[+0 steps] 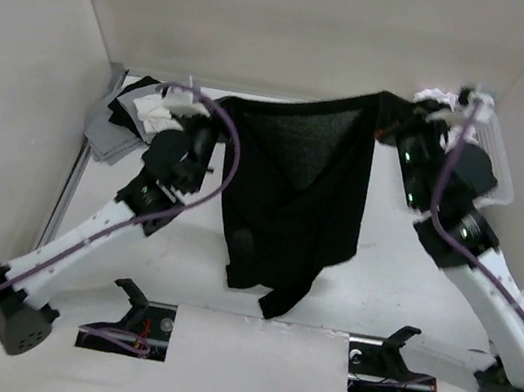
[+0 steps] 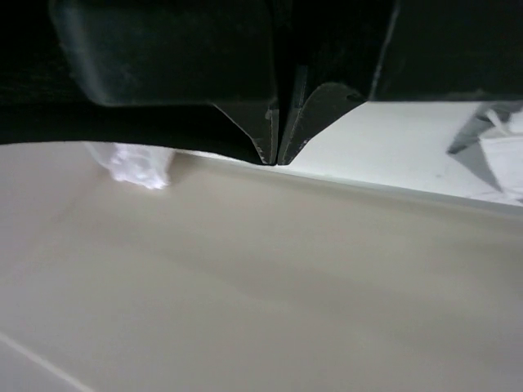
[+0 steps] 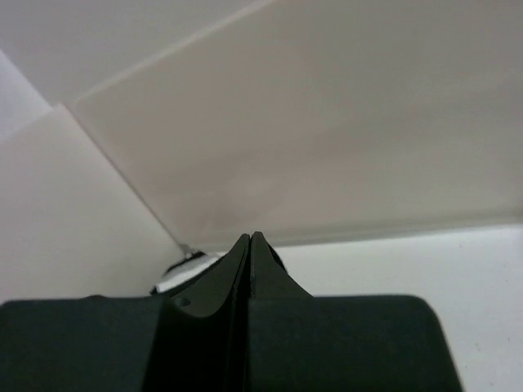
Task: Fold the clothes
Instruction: Flatten the tank top out
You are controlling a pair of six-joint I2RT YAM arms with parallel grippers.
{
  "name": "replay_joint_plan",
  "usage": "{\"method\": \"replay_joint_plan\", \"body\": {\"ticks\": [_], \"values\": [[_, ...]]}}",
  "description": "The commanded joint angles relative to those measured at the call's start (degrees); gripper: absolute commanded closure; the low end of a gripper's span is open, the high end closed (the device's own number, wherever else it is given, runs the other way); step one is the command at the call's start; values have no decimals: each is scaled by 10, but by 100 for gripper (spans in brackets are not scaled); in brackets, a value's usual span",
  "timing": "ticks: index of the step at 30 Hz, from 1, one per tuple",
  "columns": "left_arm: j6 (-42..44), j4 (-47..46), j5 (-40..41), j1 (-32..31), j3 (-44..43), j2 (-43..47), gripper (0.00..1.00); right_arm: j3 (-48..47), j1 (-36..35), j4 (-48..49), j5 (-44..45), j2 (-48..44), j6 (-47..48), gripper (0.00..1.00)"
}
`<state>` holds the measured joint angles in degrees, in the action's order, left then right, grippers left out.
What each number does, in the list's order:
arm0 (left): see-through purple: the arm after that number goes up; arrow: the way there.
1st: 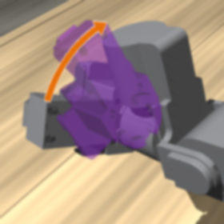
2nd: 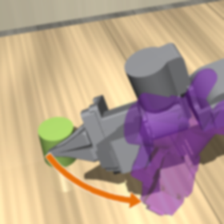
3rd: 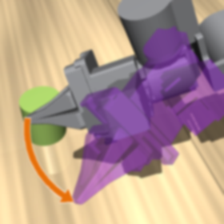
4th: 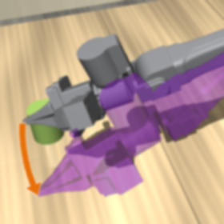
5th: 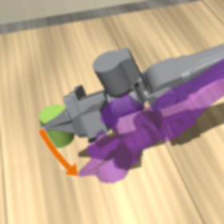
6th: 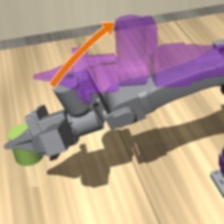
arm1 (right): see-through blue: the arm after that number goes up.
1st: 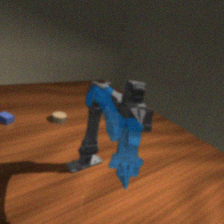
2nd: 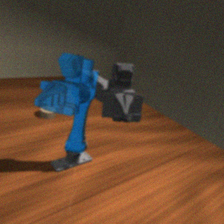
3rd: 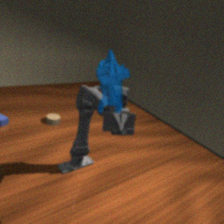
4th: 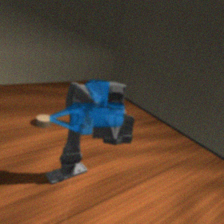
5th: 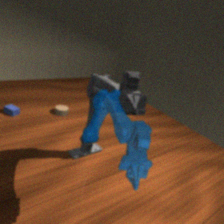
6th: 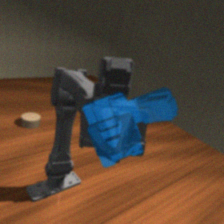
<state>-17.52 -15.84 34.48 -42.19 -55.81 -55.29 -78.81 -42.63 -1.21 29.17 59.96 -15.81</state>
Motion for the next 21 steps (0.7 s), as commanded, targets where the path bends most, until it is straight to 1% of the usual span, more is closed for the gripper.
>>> {"method": "replay_joint_plan", "body": {"ticks": [1, 2, 5, 7, 8, 10, 11, 13, 14, 17, 19, 21], "values": [[-28, -47, -87, 110, -122, -95, 99, -141, 90, 5, -142, 100, -63, 100], [-46, -25, -116, 143, -168, -127, 99, -189, 106, -12, -158, 127, -70, 100], [-94, 43, -185, 196, -284, -178, 99, -356, 133, -81, -196, 198, -77, 100], [-102, 52, -212, 211, -324, -180, 99, -448, 137, -112, -208, 223, -69, 100], [-98, 51, -217, 211, -334, -171, 99, -466, 135, -118, -211, 225, -64, 100], [-89, 48, -219, 211, -328, -149, 99, -452, 134, -119, -211, 204, -50, 100], [-87, 42, -217, 210, -309, -132, 99, -413, 131, -111, -207, 180, -48, 100], [-96, 27, -217, 208, -255, -102, 99, -293, 124, -74, -205, 127, -59, 100], [-106, 15, -214, 204, -213, -82, 98, -219, 121, -49, -204, 95, -72, 100], [-143, -18, -187, 179, -65, -18, 97, 4, 113, 8, -212, 9, -121, 100], [-162, -26, -158, 157, 41, 30, 96, 143, 87, 29, -209, -38, -150, 100], [-178, -23, -123, 131, 145, 85, 94, 242, 63, 31, -202, -64, -164, 99]]}}
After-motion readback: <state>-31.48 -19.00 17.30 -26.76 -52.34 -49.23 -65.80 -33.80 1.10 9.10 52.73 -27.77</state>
